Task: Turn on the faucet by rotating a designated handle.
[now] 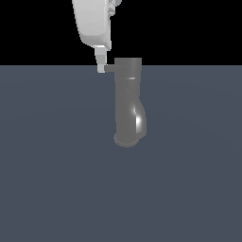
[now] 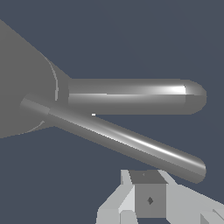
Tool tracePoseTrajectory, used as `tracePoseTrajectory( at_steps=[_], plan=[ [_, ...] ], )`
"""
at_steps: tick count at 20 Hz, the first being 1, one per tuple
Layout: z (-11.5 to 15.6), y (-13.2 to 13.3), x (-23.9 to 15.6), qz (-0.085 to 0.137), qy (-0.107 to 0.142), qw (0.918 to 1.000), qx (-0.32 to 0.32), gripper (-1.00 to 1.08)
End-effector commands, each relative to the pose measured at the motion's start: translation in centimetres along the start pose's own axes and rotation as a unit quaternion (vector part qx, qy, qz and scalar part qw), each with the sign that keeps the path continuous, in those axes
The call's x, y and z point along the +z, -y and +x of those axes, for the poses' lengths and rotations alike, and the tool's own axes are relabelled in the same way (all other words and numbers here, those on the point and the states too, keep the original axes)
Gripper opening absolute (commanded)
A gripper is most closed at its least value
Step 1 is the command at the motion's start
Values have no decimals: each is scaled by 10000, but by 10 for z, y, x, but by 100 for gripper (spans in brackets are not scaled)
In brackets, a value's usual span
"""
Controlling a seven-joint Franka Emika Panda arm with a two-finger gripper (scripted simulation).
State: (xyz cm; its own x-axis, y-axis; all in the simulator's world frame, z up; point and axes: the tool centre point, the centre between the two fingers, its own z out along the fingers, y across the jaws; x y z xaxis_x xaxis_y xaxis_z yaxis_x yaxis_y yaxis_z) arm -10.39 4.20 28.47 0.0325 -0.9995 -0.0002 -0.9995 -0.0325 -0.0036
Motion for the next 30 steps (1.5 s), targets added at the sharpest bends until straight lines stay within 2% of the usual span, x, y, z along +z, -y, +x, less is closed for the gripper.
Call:
tracePoseTrajectory(
  at_steps=[1, 5, 7, 27, 28, 29, 30],
  plan=[
    [12, -8, 0, -15, -1, 10000, 47, -100],
    [23, -18, 0, -18, -1, 10000, 48, -100],
    [17, -15, 0, -7, -4, 10000, 10, -100],
    [131, -11, 0, -18, -1, 10000, 48, -100],
    [131, -11, 0, -18, -1, 10000, 48, -100],
    [111, -9, 0, -16, -1, 9999, -102, -100],
    [114, -7, 0, -16, -1, 10000, -98, -100]
  ],
)
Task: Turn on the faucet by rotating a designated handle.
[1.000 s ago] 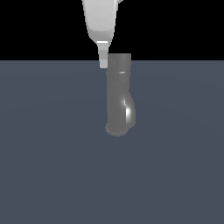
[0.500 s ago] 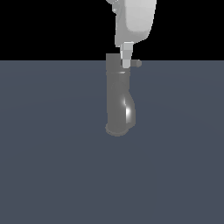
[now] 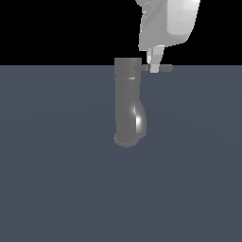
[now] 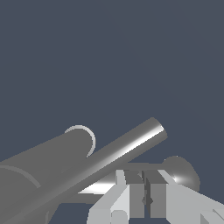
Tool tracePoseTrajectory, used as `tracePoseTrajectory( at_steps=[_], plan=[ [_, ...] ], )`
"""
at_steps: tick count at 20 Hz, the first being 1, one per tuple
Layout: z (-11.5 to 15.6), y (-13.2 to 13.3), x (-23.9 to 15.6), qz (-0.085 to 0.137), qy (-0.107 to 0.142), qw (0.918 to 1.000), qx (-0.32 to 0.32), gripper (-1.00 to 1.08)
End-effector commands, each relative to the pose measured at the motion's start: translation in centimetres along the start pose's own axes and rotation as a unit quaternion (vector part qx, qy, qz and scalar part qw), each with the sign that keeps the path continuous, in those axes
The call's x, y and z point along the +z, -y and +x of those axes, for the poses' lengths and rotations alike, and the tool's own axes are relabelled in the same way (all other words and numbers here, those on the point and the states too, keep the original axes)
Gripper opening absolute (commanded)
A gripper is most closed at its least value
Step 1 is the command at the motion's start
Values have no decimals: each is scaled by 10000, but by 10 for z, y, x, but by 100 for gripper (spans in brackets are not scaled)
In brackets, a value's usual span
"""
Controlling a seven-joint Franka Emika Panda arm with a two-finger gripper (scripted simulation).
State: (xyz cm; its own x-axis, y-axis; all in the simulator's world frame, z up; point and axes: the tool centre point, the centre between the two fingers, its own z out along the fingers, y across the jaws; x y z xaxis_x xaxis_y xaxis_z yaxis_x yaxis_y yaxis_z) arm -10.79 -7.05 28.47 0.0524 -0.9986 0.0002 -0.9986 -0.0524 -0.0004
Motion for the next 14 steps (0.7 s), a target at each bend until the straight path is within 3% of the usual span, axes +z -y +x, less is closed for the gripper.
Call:
tracePoseTrajectory(
  at_steps=[1, 14],
  plan=[
    [3, 3, 0, 0, 0, 10000, 6, -100],
    [30, 27, 0, 1, -2, 10000, 51, -100]
  ],
)
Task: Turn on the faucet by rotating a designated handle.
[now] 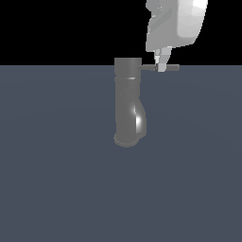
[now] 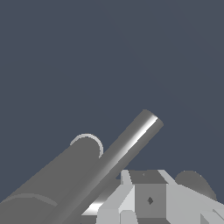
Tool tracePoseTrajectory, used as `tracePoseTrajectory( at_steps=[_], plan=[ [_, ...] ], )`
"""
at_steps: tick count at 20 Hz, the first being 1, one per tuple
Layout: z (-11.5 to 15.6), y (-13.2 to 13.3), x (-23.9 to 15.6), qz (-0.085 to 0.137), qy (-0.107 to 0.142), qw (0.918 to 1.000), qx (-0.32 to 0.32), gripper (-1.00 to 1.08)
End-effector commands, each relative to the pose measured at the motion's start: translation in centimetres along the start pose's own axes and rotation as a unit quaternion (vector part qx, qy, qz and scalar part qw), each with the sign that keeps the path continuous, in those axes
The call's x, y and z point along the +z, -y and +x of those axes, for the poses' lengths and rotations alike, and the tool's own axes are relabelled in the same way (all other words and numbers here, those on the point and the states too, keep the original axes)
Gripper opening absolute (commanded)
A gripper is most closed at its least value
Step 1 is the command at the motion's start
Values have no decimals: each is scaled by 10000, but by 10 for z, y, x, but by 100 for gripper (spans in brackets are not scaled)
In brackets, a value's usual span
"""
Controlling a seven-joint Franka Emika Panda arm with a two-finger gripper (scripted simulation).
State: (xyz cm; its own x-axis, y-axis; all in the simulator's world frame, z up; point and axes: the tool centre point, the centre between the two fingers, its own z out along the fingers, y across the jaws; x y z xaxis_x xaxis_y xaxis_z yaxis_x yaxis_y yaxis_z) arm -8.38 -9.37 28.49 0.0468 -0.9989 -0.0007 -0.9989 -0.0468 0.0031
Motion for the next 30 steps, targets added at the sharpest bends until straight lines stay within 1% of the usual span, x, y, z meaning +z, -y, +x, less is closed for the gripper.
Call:
tracePoseTrajectory(
  at_steps=[1, 30],
  plan=[
    [7, 6, 0, 18, -6, 10000, 25, -100],
    [58, 51, 0, 16, -4, 9999, 111, -100]
  ],
)
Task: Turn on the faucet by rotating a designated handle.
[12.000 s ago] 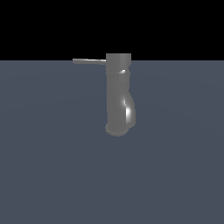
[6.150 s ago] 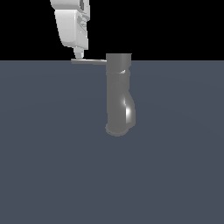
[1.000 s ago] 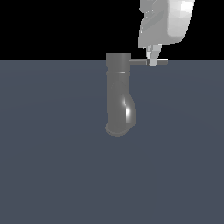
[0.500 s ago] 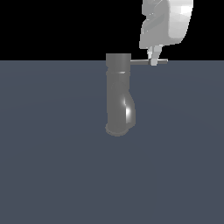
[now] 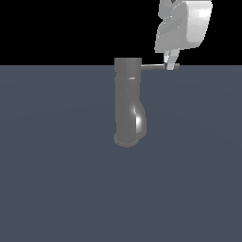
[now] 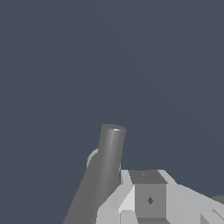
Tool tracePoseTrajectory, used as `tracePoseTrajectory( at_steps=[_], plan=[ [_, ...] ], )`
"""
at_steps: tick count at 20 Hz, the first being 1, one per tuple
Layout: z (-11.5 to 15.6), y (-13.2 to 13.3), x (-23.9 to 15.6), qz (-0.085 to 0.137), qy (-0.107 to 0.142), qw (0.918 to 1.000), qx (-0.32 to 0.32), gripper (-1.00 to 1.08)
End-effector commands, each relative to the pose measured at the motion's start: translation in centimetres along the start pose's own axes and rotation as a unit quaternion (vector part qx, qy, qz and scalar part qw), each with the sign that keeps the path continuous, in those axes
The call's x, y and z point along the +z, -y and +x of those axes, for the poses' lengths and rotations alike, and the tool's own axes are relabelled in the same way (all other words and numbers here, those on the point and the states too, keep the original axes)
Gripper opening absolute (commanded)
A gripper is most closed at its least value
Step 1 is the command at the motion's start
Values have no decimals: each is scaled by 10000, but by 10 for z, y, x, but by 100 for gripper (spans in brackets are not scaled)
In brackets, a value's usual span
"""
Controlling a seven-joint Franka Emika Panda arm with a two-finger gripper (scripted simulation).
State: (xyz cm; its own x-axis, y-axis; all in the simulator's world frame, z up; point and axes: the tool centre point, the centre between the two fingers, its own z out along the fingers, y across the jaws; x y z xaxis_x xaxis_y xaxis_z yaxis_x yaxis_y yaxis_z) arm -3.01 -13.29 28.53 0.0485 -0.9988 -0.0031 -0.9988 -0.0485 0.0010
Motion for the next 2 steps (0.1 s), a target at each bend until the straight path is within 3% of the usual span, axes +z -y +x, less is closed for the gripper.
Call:
tracePoseTrajectory(
  at_steps=[1, 2],
  plan=[
    [18, 1, 0, 6, -16, 9999, 122, -100],
    [18, 1, 0, 6, -16, 9999, 122, -100]
  ],
)
